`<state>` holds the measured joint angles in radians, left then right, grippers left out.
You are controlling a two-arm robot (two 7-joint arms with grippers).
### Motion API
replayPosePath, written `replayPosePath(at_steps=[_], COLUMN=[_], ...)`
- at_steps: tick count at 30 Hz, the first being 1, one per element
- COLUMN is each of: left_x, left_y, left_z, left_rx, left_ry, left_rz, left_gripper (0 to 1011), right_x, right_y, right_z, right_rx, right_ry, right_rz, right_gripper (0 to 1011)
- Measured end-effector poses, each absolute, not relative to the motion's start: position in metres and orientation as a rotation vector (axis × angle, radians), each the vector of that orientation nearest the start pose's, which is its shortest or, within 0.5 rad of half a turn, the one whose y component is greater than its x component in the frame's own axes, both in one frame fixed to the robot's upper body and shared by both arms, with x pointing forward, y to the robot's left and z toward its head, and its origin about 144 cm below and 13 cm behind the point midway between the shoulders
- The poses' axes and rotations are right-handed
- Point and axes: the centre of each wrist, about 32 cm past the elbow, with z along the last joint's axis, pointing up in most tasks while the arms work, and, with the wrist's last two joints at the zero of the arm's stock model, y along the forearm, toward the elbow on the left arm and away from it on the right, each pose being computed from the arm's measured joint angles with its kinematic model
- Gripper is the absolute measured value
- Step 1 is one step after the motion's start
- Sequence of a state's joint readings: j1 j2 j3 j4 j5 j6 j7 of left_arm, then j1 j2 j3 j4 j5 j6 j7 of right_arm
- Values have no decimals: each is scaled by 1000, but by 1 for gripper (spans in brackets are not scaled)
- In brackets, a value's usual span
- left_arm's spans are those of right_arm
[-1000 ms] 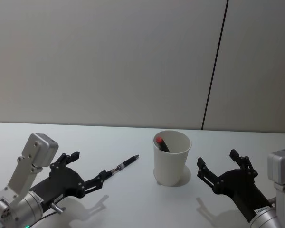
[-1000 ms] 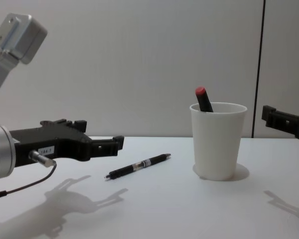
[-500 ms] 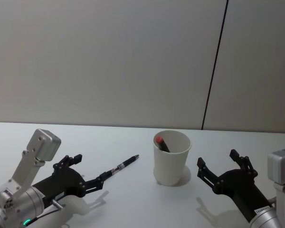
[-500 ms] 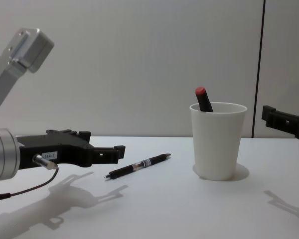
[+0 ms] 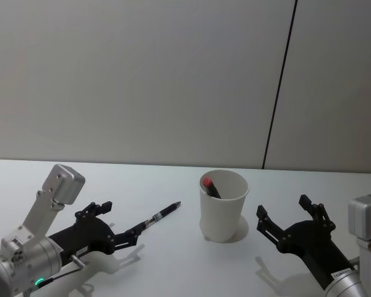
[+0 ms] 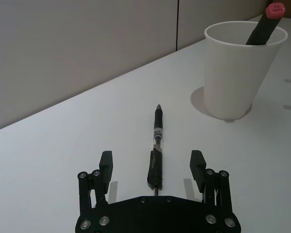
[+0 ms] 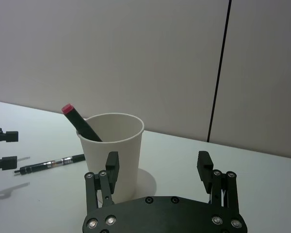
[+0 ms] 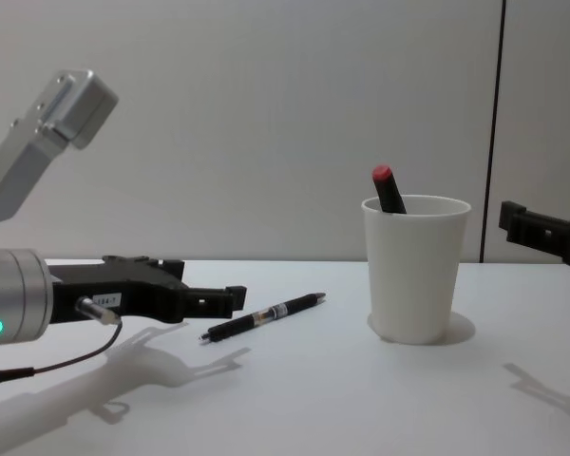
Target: Place the pen into the pen holder.
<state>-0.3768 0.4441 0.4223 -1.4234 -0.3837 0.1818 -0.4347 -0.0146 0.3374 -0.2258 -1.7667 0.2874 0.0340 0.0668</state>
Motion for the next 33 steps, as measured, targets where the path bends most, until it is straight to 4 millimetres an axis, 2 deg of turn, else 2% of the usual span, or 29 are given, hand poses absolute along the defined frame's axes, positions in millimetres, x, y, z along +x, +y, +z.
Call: replayPosePath(at_steps=[33], left_x=[575], left_y=[251], left_z=[1197], left_rx=[249], left_ry=[55], left_rz=[758], left_gripper=[1003], right_x=[443], right_y=[-237], right_z=[1189], right_rx=[26], right_ry=[-75], right_rz=[-1229], right_gripper=[1001])
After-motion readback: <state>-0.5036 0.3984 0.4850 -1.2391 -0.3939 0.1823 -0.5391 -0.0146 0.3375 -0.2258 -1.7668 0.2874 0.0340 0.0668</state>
